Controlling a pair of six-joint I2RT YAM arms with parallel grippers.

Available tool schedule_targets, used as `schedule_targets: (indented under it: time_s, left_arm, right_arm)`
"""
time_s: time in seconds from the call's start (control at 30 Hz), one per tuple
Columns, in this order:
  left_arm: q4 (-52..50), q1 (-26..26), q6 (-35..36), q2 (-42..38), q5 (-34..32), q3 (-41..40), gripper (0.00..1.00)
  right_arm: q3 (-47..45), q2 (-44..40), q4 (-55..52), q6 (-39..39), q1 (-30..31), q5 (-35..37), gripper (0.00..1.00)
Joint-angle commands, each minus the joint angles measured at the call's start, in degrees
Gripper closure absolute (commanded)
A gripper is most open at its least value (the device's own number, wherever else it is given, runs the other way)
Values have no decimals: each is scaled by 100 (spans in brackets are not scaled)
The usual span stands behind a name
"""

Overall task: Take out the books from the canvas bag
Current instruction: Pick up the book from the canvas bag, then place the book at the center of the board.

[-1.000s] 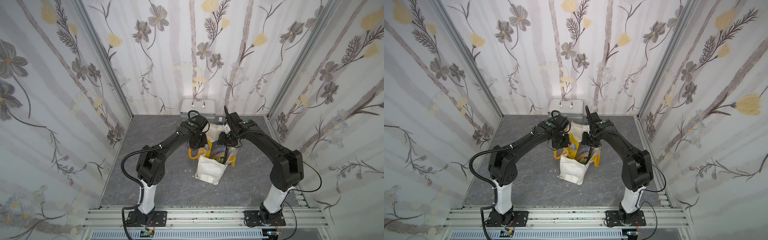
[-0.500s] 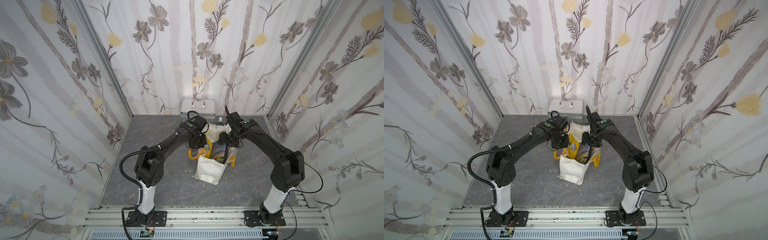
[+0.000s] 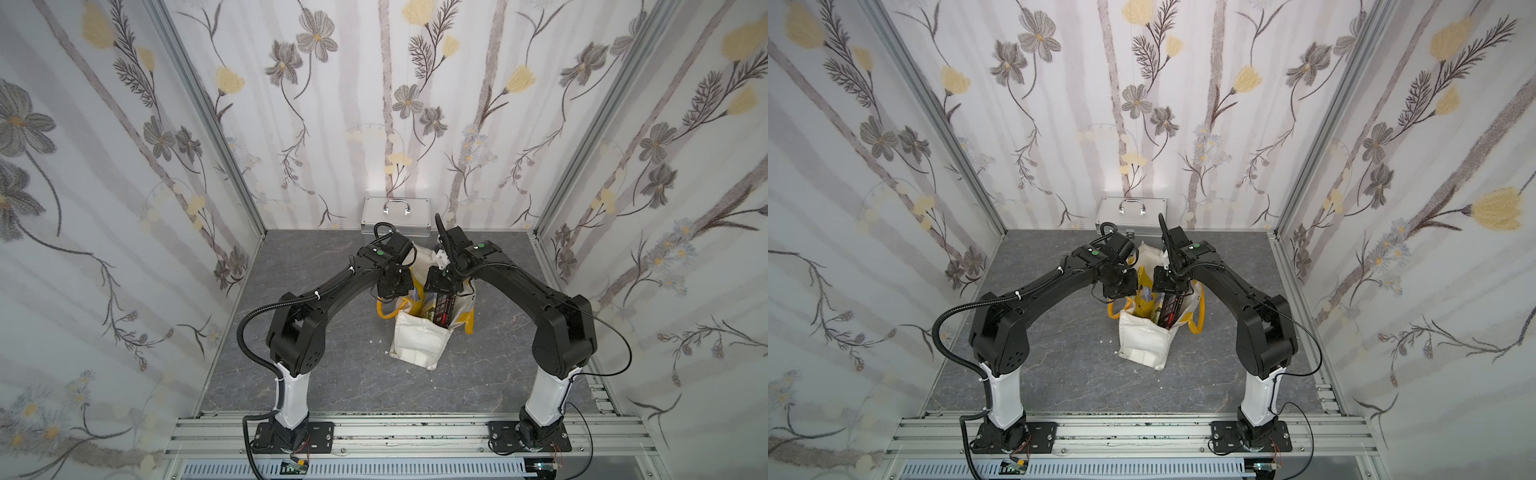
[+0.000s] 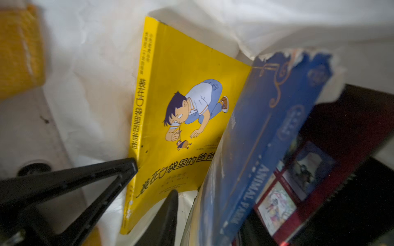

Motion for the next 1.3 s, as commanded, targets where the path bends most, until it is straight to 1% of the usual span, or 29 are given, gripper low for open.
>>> schedule_targets:
  time_s: [0.0, 0.07, 0.27, 0.33, 0.37, 0.43, 0.63, 0.8, 0.9, 1.0, 1.07, 1.13, 1.27]
  left_arm:
    - [-55, -14, 16, -15, 124, -78, 83]
    - [-43, -10, 16, -16, 134, -95, 84]
    - [-35, -8, -10, 23, 116, -90, 84]
    - [-32, -8, -41, 37, 91, -62, 84]
    - [-42, -3, -58, 51, 83, -45, 84]
    - [-70, 9, -91, 57, 49, 6, 85]
    - [-312, 74, -129, 47, -101, 123, 86]
    - [-459, 134, -151, 18, -179, 119, 86]
    - [-485, 162, -158, 14, -165, 114, 87]
    - [-494, 185, -160, 23, -116, 113, 87]
    - [-490, 201, -160, 40, -65, 131, 87]
    - [-495, 212, -152, 70, -18, 148, 87]
    - [-521, 221, -135, 141, 86, 215, 87]
  right_arm:
    - [2, 31, 269, -73, 47, -133, 65]
    - [10, 89, 188, -63, 38, 21, 68]
    - [83, 319, -194, -154, 39, 453, 81]
    - [103, 363, -290, -188, 47, 540, 88]
    - [124, 344, -307, -200, 46, 572, 95]
    - [195, 226, -299, -238, 46, 611, 100]
    - [920, -583, -580, -93, -82, 632, 100]
    - [1434, -1310, -908, 88, -558, 554, 100]
    - [1675, -1594, -1272, 40, -920, 738, 100]
    - [1767, -1887, -1571, -19, -1290, 1209, 100]
    - [1753, -2060, -1737, -1, -1483, 1852, 100]
    - [1747, -2135, -1936, -7, -1605, 2459, 100]
    - [1607, -2041, -2293, 31, -1711, 3232, 100]
